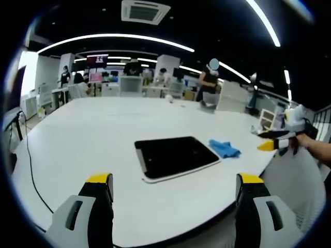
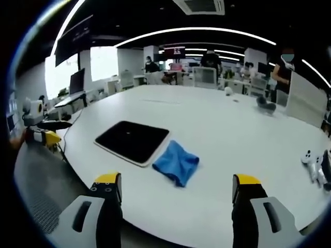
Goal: Wipe the mirror surface with the cleaning cloth until all visible marks leave the cleaned area.
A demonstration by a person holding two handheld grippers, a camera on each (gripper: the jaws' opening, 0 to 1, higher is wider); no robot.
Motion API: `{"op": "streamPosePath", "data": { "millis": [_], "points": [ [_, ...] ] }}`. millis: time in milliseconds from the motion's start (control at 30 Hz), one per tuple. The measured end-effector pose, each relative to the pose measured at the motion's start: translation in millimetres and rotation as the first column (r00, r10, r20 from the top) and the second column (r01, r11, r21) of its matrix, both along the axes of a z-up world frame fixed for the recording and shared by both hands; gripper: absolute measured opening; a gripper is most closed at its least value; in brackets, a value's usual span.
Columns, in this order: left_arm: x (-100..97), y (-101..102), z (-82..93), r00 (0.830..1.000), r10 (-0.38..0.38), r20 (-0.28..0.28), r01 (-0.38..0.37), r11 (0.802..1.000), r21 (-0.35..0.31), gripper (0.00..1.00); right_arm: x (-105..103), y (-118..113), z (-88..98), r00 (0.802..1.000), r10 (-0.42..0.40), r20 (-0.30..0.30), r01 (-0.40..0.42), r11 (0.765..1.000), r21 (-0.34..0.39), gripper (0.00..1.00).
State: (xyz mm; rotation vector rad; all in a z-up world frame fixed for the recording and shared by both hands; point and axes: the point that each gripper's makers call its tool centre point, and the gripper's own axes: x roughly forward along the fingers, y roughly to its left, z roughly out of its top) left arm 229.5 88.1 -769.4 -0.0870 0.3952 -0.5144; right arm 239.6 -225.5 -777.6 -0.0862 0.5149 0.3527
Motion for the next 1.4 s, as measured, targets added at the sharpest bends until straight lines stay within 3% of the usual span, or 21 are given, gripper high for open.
{"op": "streamPosePath", "data": {
  "millis": [167, 333, 467, 633, 700, 767, 967, 1100, 1300, 1400],
  "points": [
    [-0.4, -1, -0.2, 1.0, -0.007, -0.003, 0.007, 1.0, -0.003, 0.99, -1, 2, 2.8, 1.0, 0.008, -0.005, -0.008, 1.0, 0.012, 0.85],
    [-0.2, -2, 1.3, 1.0, -0.01, 0.006, 0.01, 1.0, -0.006, 0.99, 3, 7, 7.0, 0.998, 0.06, -0.017, -0.061, 0.997, -0.044, 0.84],
    [0.2, -2, 1.5, 1.0, -0.007, 0.007, 0.007, 1.0, -0.009, 0.99, 12, 11, 17.3, 0.996, 0.091, -0.02, -0.092, 0.995, -0.044, 0.73],
    [0.3, -2, 1.6, 1.0, -0.006, 0.007, 0.006, 1.0, -0.014, 0.99, 24, 13, 25.6, 0.993, 0.116, -0.017, -0.117, 0.99, -0.072, 0.71],
    [0.3, -2, 1.2, 1.0, -0.006, 0.004, 0.006, 1.0, -0.011, 0.99, 27, 15, 26.6, 0.991, 0.132, -0.027, -0.134, 0.988, -0.079, 0.65],
    [0.5, -2, 1.4, 1.0, -0.007, 0.005, 0.007, 1.0, -0.014, 0.99, 31, 17, 24.8, 0.987, 0.151, -0.06, -0.156, 0.984, -0.089, 0.57],
    [0.8, -2, 3.5, 1.0, -0.004, 0.014, 0.004, 1.0, -0.023, 0.99, 44, 21, 22.5, 0.982, 0.167, -0.09, -0.176, 0.979, -0.104, 0.55],
    [1.1, -2, 3.8, 1.0, -0.001, 0.015, 0.002, 1.0, -0.028, 0.99, 55, 27, 23.3, 0.97, 0.223, -0.092, -0.234, 0.963, -0.135, 0.44],
    [2.4, 1, 4.3, 1.0, 0.015, 0.017, -0.014, 0.999, -0.03, 0.99, 68, 29, 13.2, 0.959, 0.249, -0.134, -0.268, 0.951, -0.154, 0.42],
    [2.0, 1, 3.3, 1.0, 0.014, 0.012, -0.014, 0.999, -0.029, 0.99, 66, 34, -1.6, 0.942, 0.273, -0.193, -0.301, 0.945, -0.131, 0.42]
  ]
}}
